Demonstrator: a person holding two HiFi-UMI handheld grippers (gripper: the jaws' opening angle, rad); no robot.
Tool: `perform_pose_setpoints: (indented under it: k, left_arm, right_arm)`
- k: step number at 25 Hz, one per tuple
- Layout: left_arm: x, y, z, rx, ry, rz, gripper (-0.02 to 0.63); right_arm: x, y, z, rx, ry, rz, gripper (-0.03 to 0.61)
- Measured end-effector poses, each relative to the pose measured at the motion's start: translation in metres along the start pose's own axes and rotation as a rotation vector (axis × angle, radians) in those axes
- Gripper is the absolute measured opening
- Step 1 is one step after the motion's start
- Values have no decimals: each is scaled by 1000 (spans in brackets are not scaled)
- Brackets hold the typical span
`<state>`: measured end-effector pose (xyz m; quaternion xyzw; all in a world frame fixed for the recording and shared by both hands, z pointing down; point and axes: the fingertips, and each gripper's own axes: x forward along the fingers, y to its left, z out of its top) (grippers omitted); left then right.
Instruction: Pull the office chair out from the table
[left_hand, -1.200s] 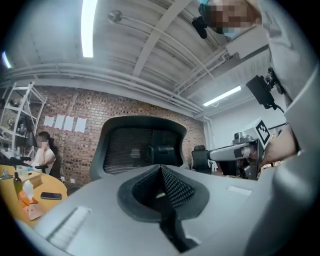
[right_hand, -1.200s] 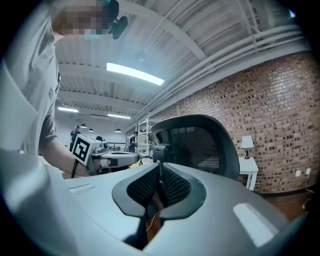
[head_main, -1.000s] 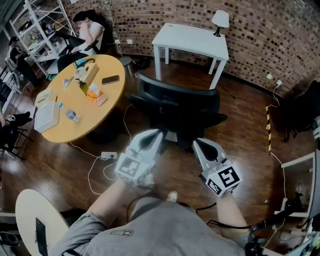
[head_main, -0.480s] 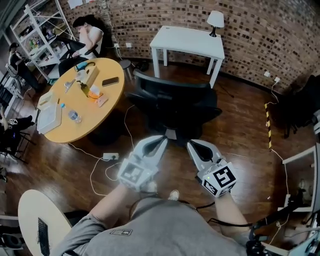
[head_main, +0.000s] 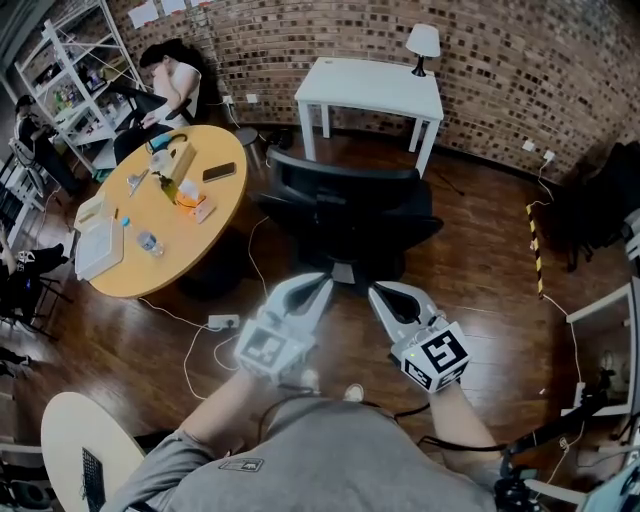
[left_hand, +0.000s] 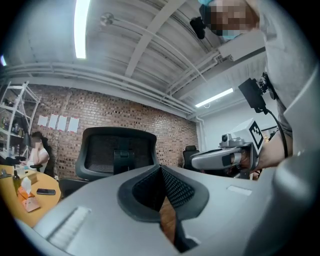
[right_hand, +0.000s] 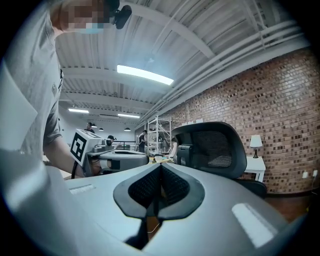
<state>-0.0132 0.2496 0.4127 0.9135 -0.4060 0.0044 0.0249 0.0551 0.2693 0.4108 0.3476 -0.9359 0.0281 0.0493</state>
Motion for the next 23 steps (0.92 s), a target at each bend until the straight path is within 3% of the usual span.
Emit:
perform_pose_setpoints:
  k: [7, 23]
  left_arm:
    - [5, 8, 6, 10, -46, -16, 2]
    - [20, 25, 5, 5, -29, -26, 2]
  right_arm:
    - [10, 1, -1, -13, 11, 8, 12]
    - [31, -10, 0, -13, 15, 11, 12]
